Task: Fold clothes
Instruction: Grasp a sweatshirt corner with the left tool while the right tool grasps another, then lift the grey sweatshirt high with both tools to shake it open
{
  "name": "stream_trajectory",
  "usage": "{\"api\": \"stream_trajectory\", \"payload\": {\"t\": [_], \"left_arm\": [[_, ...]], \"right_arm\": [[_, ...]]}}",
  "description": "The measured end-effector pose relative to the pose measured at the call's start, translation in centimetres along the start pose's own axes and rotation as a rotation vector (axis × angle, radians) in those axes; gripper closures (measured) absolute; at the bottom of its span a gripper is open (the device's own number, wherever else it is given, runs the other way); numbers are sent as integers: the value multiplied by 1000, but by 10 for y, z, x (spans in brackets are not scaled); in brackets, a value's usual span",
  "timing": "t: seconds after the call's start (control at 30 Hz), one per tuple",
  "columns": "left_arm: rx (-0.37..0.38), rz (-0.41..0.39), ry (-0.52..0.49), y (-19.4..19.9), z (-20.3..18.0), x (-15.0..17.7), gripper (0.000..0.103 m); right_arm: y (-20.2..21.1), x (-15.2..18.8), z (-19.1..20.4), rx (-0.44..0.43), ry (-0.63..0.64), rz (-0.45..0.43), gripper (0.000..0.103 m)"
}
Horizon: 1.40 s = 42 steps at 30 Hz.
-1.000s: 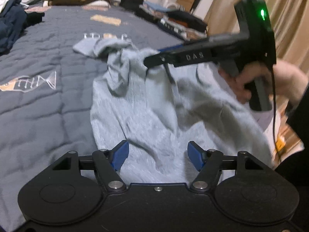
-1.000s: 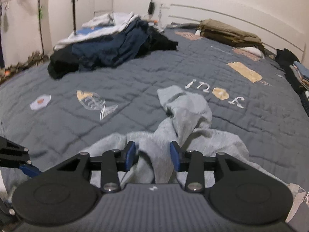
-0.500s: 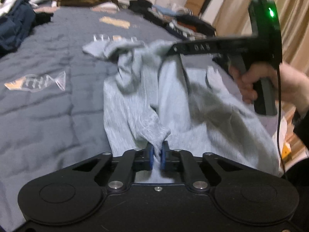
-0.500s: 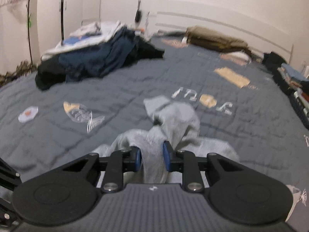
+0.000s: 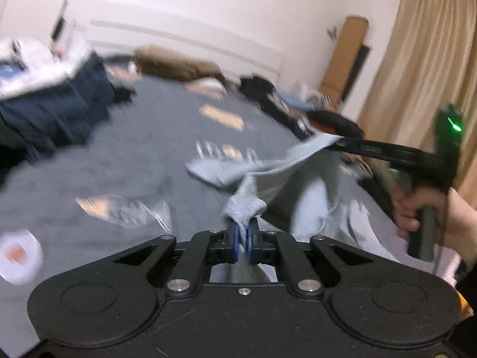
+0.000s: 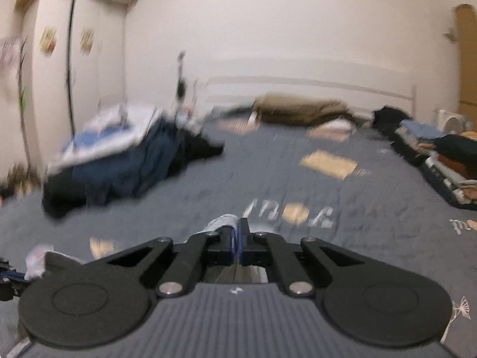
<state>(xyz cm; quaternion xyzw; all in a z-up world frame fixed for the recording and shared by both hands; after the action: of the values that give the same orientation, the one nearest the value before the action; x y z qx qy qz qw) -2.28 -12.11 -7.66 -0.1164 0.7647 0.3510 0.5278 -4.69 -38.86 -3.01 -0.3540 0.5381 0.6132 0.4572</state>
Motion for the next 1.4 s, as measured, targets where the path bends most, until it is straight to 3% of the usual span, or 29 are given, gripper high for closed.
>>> {"api": "stream_trajectory", "payload": {"t": [0.13,0.3,0.47,0.67,0.8,1.07,1.2,1.4], "left_arm": [[4,-53,74,21,17,-27,98],[-41,-122,-31,53,1,-78,98],[-118,-269,-134,112,-26,-161,98],[-184,-470,-295,207,-89,-254,98],[-205,-600,-357,279,-136,-295,98],[-278,-777,-508,392,-221,-327,98],[-297,-762,-527,390,-228,-335,98],[-298,-655,-491,314,-204,-334,98]], "right_arm": [[30,-33,-3,-19,-94,-107,101],[74,-87,13,-57,-128,-204,101],[129,-150,36,-87,-121,-312,102],[227,-229,66,-117,-69,-498,102],[297,-266,84,-124,-17,-603,102],[392,-303,106,-150,34,-725,102],[401,-309,106,-156,42,-725,102],[313,-298,76,-95,13,-596,102]]}}
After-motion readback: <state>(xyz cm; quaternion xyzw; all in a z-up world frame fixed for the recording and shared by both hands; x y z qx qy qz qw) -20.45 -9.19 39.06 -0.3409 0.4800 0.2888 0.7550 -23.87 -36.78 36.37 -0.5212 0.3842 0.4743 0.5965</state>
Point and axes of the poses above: each gripper's, at about its wrist camera, not at the fingertips, and y roughly against the way its jaws point, z to its left, x to its underside, the point moved 4 cm from there along -y, roughly the way its jaws point, and after that the axes turned 8 degrees about -y, right-handed, at the moved point
